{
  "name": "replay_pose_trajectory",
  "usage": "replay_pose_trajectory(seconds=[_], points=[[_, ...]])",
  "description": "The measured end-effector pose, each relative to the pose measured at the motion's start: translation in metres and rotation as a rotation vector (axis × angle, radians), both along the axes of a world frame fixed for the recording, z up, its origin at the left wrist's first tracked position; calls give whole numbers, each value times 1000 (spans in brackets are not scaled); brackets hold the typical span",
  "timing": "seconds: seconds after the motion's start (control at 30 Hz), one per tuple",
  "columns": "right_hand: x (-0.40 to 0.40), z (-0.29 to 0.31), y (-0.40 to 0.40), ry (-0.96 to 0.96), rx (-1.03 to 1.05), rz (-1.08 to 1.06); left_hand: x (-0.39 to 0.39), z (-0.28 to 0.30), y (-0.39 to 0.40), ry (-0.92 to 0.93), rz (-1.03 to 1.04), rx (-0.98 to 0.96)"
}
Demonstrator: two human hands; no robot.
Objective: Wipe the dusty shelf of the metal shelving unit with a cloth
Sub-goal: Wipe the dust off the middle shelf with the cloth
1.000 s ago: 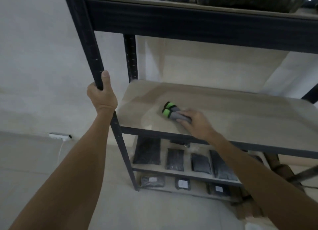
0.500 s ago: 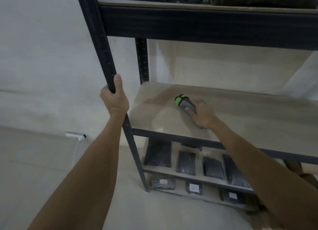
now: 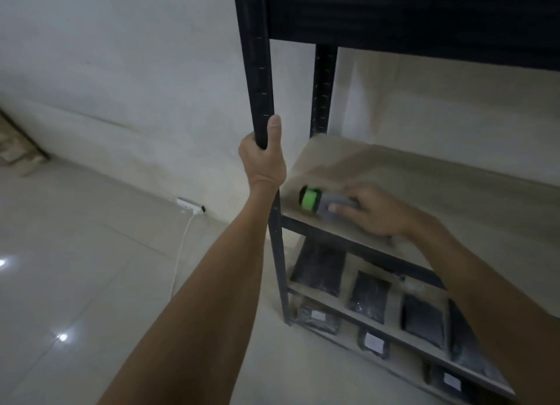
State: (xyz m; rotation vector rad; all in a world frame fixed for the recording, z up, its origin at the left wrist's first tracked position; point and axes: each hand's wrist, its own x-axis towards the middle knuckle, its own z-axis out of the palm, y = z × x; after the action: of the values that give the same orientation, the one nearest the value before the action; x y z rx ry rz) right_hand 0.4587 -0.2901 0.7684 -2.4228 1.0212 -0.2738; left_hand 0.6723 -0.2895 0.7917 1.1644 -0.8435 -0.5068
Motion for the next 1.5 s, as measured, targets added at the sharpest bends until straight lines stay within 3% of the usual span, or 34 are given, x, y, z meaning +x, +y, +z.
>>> replay_pose_trajectory(seconds=[0.1, 0.2, 0.43, 0.53, 0.67, 0.77, 0.93, 1.03, 1.1, 1.17, 1.27, 1.37, 1.5], points=[[19, 0, -46, 16, -106, -92, -1, -2, -2, 21, -6, -17], [51, -16, -63, 163, -180, -86, 0, -4, -4, 40, 12, -28], [60, -21, -23, 146, -237, 254, -2, -4, -7, 46, 10, -44], [45, -8, -42, 221, -137, 364, -3, -4, -7, 29, 24, -38], [50, -3, -62, 61, -78, 297, -4, -2, -7, 42, 35, -31], [62, -20, -46, 47, -41, 350, -4, -2, -7, 34, 31, -39], [43, 6, -76, 222, 131, 387, -6, -1, -7, 30, 47, -34], [44, -2, -94, -16, 111, 193, -5, -2, -8, 14, 64, -34], [47, -22, -88, -54, 35, 57, -4, -3, -7, 10, 59, -31], [47, -30, -71, -24, 24, 125, -4, -4, -8, 11, 64, -19], [36, -25, -42, -52, 216, 323, -4, -4, -9, 12, 65, -2], [23, -13, -28, 93, 347, 424, -5, -1, -6, 22, 49, -30], [9, 8, -69, -128, 219, 140, -7, 2, -5, 37, 69, -27]])
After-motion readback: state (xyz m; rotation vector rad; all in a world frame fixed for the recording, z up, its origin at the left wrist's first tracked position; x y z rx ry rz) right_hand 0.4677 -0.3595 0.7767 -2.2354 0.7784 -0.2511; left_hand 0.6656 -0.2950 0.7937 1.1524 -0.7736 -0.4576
